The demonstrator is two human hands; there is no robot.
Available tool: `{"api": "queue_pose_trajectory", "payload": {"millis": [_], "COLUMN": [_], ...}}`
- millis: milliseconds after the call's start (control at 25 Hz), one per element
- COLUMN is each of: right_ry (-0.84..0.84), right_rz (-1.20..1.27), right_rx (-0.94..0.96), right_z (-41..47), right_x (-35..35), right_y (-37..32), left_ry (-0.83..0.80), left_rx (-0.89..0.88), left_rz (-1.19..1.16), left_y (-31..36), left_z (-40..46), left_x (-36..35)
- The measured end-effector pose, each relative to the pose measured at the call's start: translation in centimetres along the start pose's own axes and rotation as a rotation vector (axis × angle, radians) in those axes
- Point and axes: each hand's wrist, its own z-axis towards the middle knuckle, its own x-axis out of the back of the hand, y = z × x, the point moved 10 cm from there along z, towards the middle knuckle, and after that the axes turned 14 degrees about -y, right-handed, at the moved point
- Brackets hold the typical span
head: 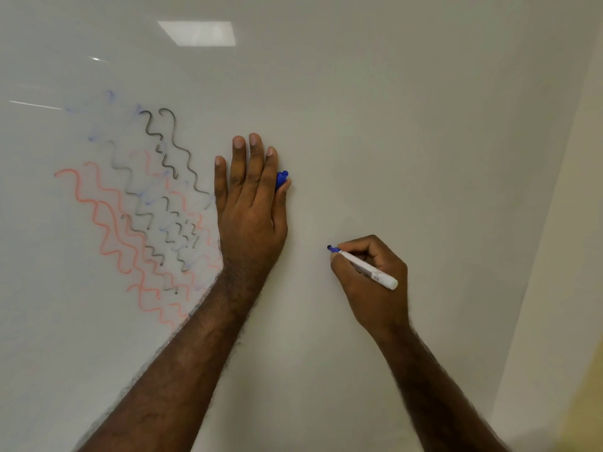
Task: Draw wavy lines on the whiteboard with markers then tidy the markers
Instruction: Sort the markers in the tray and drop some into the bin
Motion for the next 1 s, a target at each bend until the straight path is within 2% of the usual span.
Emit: {"api": "queue_pose_trajectory", "payload": {"millis": [160,320,560,680,840,1000], "right_ry": [0.006,-0.148,-0.39,-0.495,-0.625,-0.742], "right_rz": [0.207,0.308,0.438,0.487,0.488,0.541], "right_rx": [-0.052,-0.127,-0.219,-0.289,-0.287,-0.329], "right_z": [-0.6,-1.6,-3.9,-5.4,-7.7,-9.7], "right_x": [0.5,-1.4,-6.0,-9.2,-13.3,-17.3], "right_y": [0.7,1.0,2.2,3.0,3.0,2.8], "left_ry": [-0.058,-0.159,-0.405,-0.482,-0.563,-0.572], "left_rx": [0.03,0.171,0.456,0.543,0.561,0.621], "left_rz": [-0.221,-0.466,-0.779,-0.838,-0.868,-0.861], "left_y": [0.4,0.5,-2.2,-3.3,-4.2,-6.1], "left_z": [-1.7,-7.2,-16.7,-20.5,-24.0,-26.8], "left_x": [1.2,2.4,1.1,1.6,2.9,4.5]}}
